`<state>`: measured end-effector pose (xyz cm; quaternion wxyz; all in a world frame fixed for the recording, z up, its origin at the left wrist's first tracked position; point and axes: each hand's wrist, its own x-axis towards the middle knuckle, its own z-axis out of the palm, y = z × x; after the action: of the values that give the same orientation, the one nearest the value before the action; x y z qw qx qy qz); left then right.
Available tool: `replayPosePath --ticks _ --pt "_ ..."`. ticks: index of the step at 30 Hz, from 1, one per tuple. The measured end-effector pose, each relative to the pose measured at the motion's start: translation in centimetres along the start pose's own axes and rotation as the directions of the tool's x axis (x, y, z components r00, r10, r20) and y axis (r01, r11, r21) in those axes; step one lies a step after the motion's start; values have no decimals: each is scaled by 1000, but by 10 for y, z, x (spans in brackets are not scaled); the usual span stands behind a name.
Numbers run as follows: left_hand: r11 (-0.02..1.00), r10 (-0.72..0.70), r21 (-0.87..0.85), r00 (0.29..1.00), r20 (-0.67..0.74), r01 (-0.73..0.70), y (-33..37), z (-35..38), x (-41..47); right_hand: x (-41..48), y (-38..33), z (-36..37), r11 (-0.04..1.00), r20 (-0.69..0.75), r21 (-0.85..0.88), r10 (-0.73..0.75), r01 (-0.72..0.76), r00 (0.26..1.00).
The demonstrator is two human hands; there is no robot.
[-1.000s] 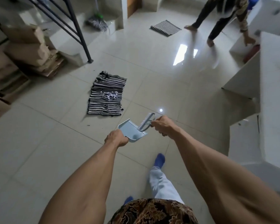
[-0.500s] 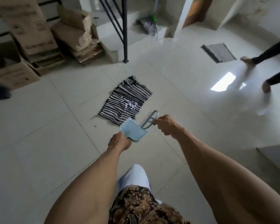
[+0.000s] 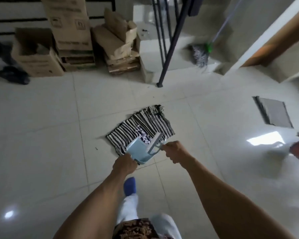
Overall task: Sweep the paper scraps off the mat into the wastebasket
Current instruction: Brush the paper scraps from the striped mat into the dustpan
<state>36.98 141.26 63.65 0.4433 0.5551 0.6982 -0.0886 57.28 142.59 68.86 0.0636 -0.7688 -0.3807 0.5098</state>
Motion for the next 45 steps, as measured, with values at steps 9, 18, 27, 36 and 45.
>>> replayPosePath --ticks 9,18,27,36,45 --pt "976 -196 -104 980 -33 192 59 15 86 140 -31 -42 975 188 -175 -101 135 977" --pt "823 -410 -430 912 2 371 68 128 185 267 27 -50 951 249 -282 -50 122 967" --pt "871 -355 -352 934 28 342 22 278 302 436 143 8 843 179 -491 -149 219 973" --pt "935 -215 -301 975 -52 190 -63 363 460 606 182 108 320 492 -688 -453 651 743" --pt "982 -145 -139 979 -143 125 -100 427 530 655 173 154 -322 649 -722 -623 613 437"
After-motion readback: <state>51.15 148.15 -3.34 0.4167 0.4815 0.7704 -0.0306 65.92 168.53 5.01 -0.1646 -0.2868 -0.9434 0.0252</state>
